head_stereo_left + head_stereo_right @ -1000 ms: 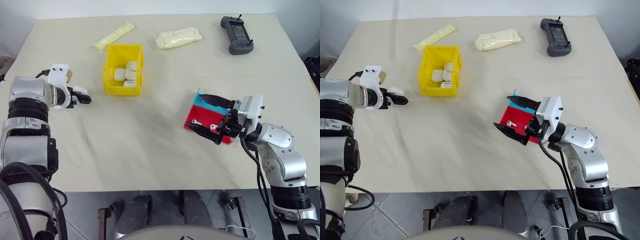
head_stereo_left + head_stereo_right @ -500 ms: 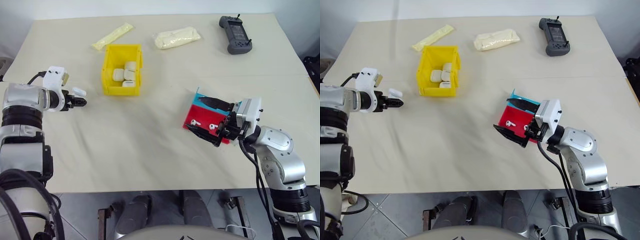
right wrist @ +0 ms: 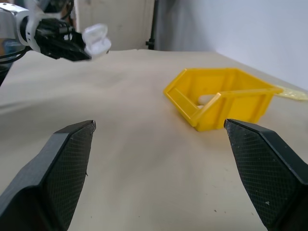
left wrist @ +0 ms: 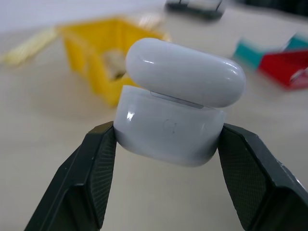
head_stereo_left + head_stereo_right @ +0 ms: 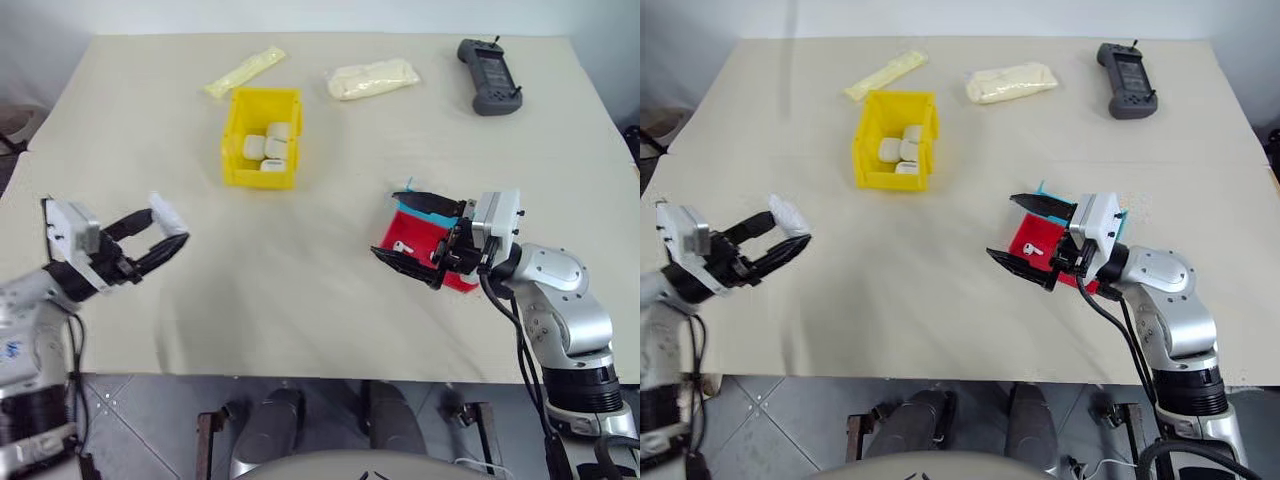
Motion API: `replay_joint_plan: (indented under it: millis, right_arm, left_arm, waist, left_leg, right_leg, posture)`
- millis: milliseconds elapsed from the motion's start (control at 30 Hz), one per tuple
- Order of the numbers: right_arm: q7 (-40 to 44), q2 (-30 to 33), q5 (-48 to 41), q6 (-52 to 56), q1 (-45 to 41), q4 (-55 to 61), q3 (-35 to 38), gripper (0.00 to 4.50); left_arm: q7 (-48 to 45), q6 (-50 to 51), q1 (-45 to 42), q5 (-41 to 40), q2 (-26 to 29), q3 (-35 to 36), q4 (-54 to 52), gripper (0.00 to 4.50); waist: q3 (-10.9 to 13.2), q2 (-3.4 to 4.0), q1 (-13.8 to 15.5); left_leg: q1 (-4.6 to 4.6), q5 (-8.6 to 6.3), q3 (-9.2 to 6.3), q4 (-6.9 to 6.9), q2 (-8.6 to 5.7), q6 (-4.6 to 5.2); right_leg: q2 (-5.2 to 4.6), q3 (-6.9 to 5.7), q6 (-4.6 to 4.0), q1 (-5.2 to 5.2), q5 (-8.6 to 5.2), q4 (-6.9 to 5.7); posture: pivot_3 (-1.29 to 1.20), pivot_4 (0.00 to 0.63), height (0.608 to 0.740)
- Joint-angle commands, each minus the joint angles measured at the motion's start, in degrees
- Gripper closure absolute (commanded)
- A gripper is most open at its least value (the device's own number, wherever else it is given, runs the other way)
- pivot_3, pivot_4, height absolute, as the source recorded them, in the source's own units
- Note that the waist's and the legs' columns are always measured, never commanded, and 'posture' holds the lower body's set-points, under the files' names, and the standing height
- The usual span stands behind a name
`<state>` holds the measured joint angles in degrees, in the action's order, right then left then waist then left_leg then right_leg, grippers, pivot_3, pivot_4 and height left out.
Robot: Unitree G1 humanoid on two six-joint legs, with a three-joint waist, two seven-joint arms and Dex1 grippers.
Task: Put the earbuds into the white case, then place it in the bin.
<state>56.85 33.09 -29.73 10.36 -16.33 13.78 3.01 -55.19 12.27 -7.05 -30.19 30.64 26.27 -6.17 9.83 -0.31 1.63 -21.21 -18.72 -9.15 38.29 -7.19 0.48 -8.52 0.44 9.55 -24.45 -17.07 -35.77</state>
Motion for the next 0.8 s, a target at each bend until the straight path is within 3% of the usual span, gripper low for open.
replay_joint_plan:
  millis: [33,267,433,667,800]
  right_arm:
    - [-0.27,2.98,-0.52,-0.18,2.12,0.73,5.07,0.0]
    - [-2.4,8.2,-1.09,0.39,10.27,3.34,14.7,0.0]
    - [-1.58,10.83,0.17,-0.63,23.4,6.59,25.51,0.0]
    - [0.49,9.53,0.28,-3.39,37.67,6.63,37.15,0.0]
    - [1.46,8.88,1.35,-6.06,41.04,4.63,38.79,0.0]
  left_arm:
    - [2.24,-2.84,-0.7,-2.67,-5.6,-5.58,-7.47,1.66]
    - [-0.35,-5.17,-4.56,-1.99,-14.24,-18.49,-5.57,1.66]
    - [-9.03,-9.14,-11.29,-2.18,-20.01,-26.98,2.96,1.66]
    - [-16.33,-10.87,-18.84,-2.68,-26.41,-32.77,10.05,1.66]
    - [-18.64,-11.72,-19.93,-3.28,-28.36,-33.79,11.43,1.66]
  waist:
    - [0.0,0.0,0.32]
    - [-0.01,-0.01,-0.11]
    - [-0.03,0.03,0.1]
    - [-0.01,-0.01,0.56]
    - [-0.02,0.01,0.22]
  left_leg:
    - [0.0,0.0,0.0,0.0,-0.04,0.01]
    - [0.01,-0.02,0.19,-0.05,0.02,0.05]
    - [0.03,-0.02,0.31,-0.08,0.03,0.05]
    - [0.07,-0.03,0.51,0.0,0.0,0.17]
    - [0.12,-0.03,0.54,-0.07,0.02,0.16]
  right_leg:
    - [-0.02,0.01,0.01,0.02,0.01,0.02]
    - [0.03,0.05,0.07,-0.01,0.05,0.09]
    - [0.03,0.06,0.08,-0.01,0.05,0.14]
    - [0.0,0.08,0.24,0.09,0.14,0.26]
    - [0.02,0.09,0.24,0.09,0.13,0.27]
  posture:
    - [0.0,0.15,0.74]
    - [0.0,0.15,0.74]
    - [0.0,0.15,0.74]
    - [0.0,0.15,0.74]
    - [0.0,0.15,0.74]
